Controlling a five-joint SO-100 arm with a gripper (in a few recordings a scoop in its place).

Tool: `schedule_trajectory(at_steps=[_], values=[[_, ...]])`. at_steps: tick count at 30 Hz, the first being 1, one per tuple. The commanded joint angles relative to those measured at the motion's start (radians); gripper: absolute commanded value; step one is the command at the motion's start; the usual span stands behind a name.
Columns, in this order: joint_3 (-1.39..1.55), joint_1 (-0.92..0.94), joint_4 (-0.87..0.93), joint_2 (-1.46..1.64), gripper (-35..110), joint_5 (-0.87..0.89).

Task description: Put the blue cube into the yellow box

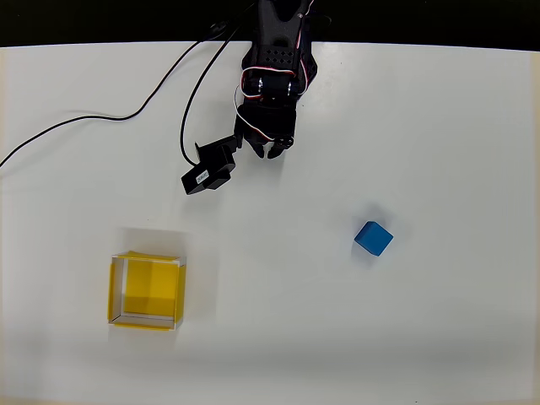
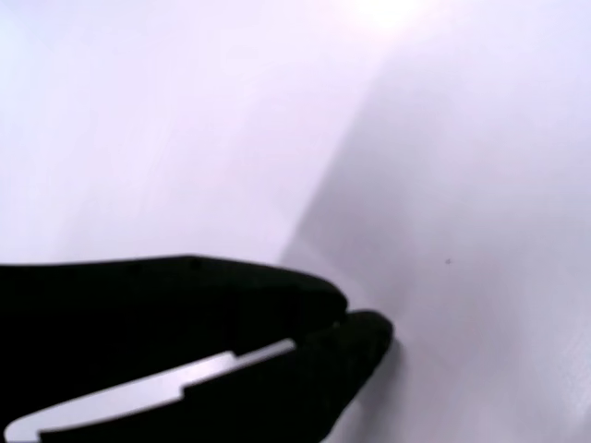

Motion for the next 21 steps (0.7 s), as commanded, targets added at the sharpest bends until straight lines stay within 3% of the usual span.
schedule_trajectory(at_steps=[1,13,21], values=[[0.026,0.028,0.011,0.026,0,0.017],[0.026,0.011,-0.002,0.026,5,-0.031],[-0.164,-0.078,-0.379,-0.175,22,-0.026]])
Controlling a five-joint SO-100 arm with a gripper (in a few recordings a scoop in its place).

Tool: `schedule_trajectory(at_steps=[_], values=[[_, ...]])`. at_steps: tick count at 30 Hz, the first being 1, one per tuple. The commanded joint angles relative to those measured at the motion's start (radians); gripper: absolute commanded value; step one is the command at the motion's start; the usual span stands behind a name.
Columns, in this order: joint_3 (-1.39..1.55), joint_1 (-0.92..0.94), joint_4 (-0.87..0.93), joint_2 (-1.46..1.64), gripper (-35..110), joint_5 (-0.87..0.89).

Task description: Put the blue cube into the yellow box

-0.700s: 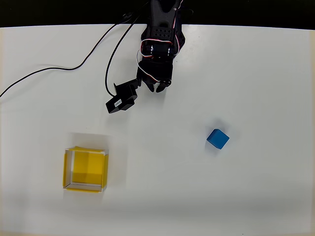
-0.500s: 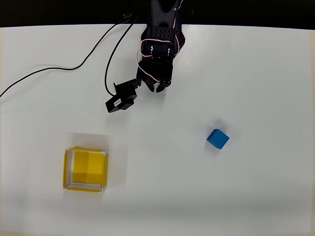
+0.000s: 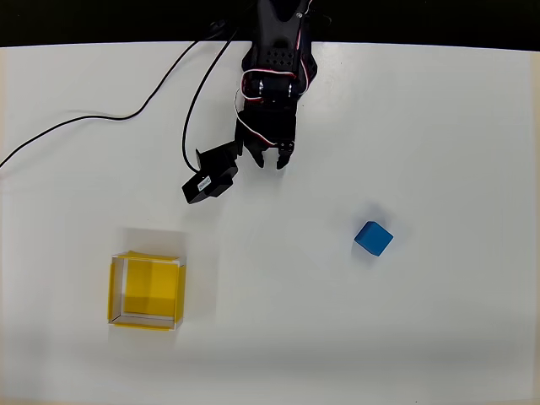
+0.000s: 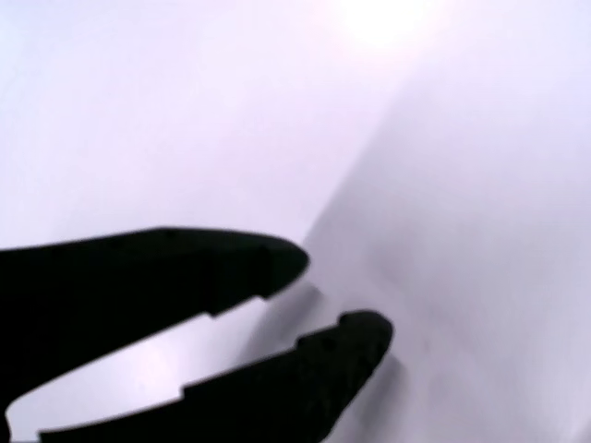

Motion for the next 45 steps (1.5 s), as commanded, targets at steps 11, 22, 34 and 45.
schedule_trajectory(at_steps=[11,22,34,45], values=[[-0.469,-0.27,-0.515,-0.453,29,0.08],[-0.85,-0.446,-0.397,-0.847,45,0.169],[-0.943,-0.471,-0.479,-1.135,50,-0.081],[-1.051,-0.494,-0.591,-1.322,50,-0.137]])
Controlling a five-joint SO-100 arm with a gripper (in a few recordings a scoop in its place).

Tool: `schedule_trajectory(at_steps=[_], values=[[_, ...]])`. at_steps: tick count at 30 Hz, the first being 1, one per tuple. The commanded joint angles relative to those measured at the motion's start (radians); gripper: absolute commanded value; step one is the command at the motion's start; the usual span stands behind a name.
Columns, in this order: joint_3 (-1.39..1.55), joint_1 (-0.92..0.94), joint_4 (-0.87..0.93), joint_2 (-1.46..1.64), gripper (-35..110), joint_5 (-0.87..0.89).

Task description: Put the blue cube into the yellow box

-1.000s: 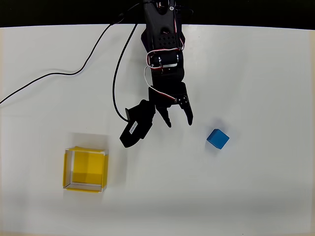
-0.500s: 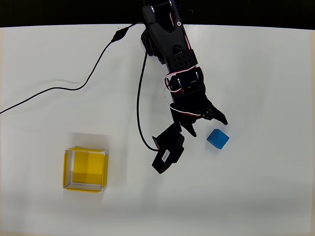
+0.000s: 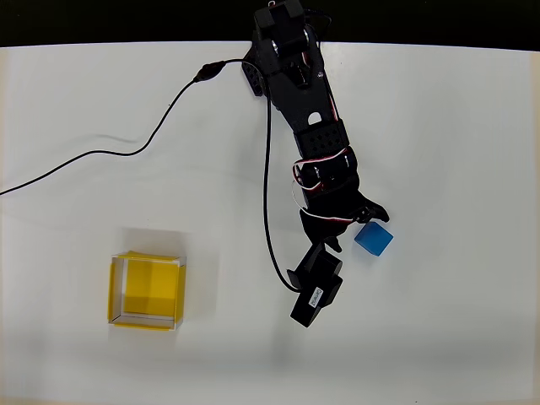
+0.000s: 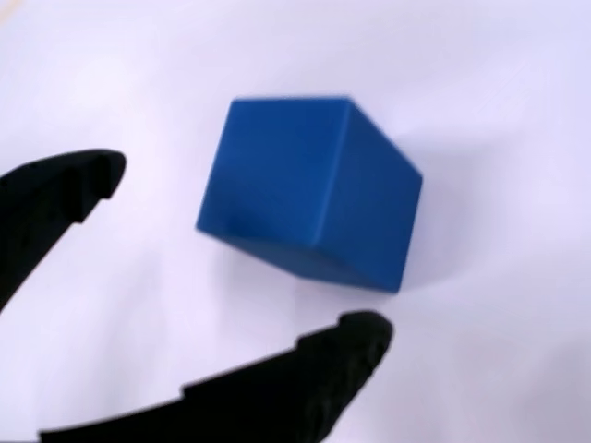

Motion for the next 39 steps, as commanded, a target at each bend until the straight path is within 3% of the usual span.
schedule_trajectory(at_steps=[1,28,39], values=[[-0.127,-0.028,-0.038,0.009,50,-0.011],[-0.181,-0.106,-0.184,-0.225,46,0.043],[-0.193,-0.118,-0.176,-0.247,32,0.058]])
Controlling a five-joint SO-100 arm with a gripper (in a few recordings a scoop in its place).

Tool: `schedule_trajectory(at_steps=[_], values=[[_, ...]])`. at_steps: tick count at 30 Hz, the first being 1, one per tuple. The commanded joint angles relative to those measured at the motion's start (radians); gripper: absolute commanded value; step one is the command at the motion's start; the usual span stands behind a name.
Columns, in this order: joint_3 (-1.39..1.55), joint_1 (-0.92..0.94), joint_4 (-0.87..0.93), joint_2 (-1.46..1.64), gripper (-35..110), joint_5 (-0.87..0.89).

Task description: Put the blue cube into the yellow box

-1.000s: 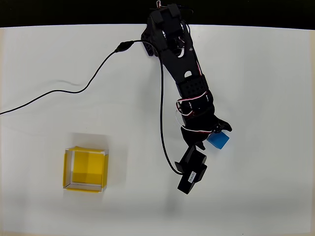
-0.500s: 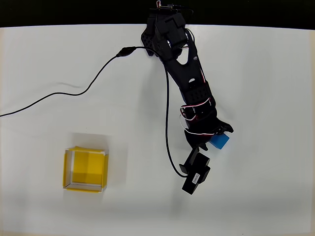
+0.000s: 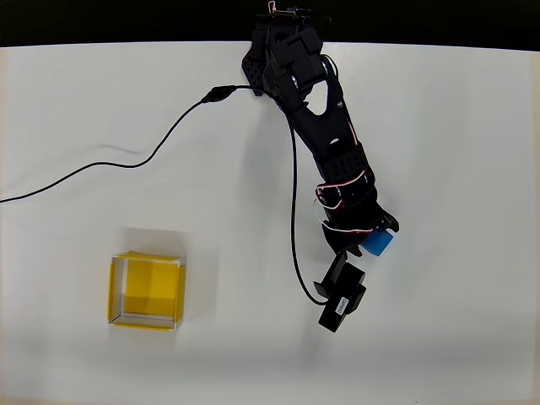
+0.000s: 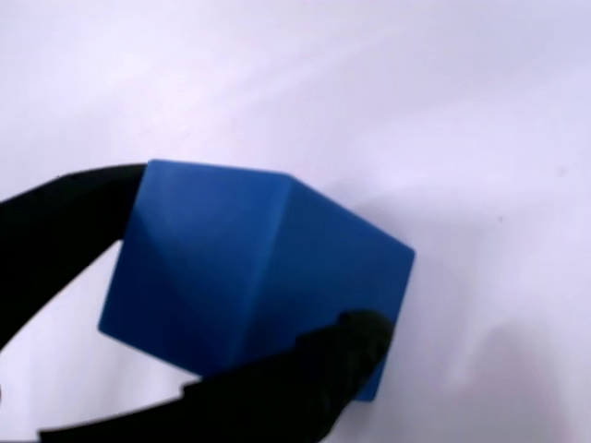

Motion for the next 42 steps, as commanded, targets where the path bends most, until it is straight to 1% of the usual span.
schedule_trajectory(at_steps=[1,4,9,21,29,35,42], values=[[-0.112,-0.018,-0.002,0.051,31,-0.005],[-0.12,-0.02,0.02,0.046,24,-0.028],[-0.124,-0.018,0.026,0.04,20,-0.037],[-0.129,-0.002,0.014,0.029,19,-0.086],[-0.21,0.048,-0.008,0.107,19,-0.169],[-0.259,0.144,-0.038,0.181,19,-0.23],[-0.291,0.368,-0.077,0.242,19,-0.295]])
